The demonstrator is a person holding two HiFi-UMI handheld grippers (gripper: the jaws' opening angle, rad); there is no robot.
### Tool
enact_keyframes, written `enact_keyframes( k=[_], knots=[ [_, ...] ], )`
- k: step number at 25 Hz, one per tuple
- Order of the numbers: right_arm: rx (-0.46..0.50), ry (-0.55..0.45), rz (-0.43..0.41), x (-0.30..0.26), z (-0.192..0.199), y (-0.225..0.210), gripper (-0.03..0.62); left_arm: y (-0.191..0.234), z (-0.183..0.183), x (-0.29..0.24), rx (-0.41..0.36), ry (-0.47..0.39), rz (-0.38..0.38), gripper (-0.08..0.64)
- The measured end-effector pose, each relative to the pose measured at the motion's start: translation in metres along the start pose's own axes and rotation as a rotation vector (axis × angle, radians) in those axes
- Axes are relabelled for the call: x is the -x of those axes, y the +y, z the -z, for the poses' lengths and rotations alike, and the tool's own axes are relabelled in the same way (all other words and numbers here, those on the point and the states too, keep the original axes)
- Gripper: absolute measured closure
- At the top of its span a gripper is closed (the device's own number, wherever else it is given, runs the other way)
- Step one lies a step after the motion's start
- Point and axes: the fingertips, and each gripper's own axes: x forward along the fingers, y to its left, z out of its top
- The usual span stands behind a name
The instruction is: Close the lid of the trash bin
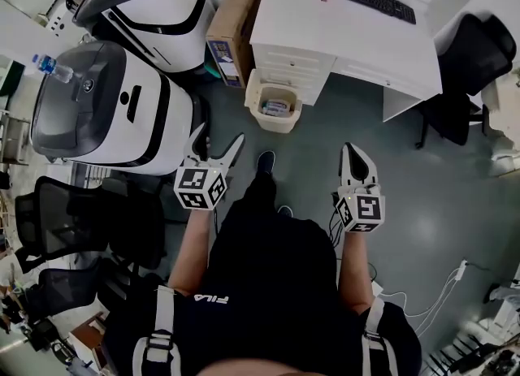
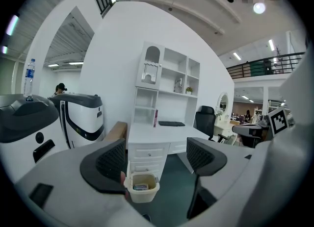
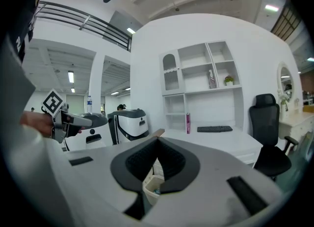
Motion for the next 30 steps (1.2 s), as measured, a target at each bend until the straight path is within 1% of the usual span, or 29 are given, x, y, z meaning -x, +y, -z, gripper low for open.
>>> enact_keyframes(
  k=[3, 7, 10, 14, 18, 22, 26, 30],
  knots=[
    [-0.013, 0.027, -0.006, -0.020, 0.004, -0.001, 0.588, 0.008, -0.002, -0.021, -0.004, 0.016, 0.015, 0.163],
    [-0.017, 0.054, -0.036, -0.052, 0.013, 0.003, 0.588, 0.023, 0.002, -0.042, 0.005, 0.041, 0.004, 0.163],
    [-0.031, 0.065, -0.031, -0.071, 0.018, -0.004, 0.589, 0.028, 0.008, -0.058, 0.010, 0.062, 0.013, 0.163],
    [-0.029, 0.089, -0.050, -0.105, 0.027, -0.005, 0.589, 0.042, 0.021, -0.081, 0.023, 0.091, 0.015, 0.163],
    [-0.035, 0.134, -0.064, -0.131, 0.040, -0.002, 0.588, 0.058, 0.040, -0.108, 0.037, 0.149, 0.010, 0.163],
    [-0.031, 0.172, -0.090, -0.165, 0.053, -0.004, 0.589, 0.075, 0.052, -0.144, 0.052, 0.177, 0.012, 0.163],
    [-0.057, 0.191, -0.091, -0.198, 0.081, -0.013, 0.589, 0.093, 0.071, -0.192, 0.052, 0.218, 0.031, 0.163],
    [-0.050, 0.225, -0.101, -0.235, 0.116, -0.013, 0.589, 0.112, 0.105, -0.235, 0.059, 0.267, 0.049, 0.163]
  ],
)
